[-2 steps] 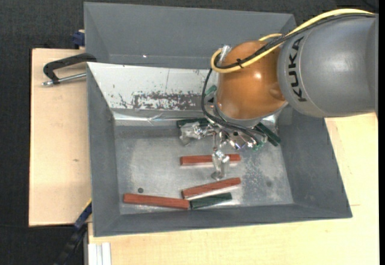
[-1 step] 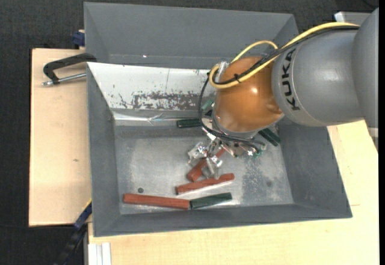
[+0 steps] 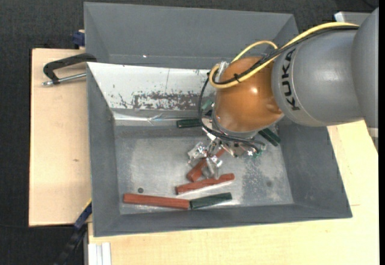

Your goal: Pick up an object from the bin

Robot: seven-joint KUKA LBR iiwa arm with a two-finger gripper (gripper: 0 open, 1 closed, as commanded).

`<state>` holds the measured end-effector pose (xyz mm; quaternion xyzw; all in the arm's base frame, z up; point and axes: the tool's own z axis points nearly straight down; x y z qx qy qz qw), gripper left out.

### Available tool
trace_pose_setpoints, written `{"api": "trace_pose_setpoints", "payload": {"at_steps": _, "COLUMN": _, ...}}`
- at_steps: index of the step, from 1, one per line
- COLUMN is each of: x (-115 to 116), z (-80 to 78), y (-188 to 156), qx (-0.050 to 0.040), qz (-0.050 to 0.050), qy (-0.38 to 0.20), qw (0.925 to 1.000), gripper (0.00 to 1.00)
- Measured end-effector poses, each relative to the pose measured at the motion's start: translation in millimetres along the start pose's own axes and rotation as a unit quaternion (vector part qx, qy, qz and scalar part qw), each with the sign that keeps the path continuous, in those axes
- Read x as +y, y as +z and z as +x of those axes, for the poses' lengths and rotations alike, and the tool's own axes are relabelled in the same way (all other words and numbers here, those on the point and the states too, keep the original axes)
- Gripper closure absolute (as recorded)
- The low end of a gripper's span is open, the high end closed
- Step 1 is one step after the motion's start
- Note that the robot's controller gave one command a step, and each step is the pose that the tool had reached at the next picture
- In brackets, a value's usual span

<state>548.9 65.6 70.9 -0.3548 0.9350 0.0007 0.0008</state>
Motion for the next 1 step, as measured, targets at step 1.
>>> {"api": "trace_pose_setpoints", "payload": {"at_steps": 1, "x": 13.3, "z": -37.7, "y": -144.0, "qx": -0.0022, "qz": 0.001, "qy": -0.009, "qw": 1.0, "gripper": 1.0}}
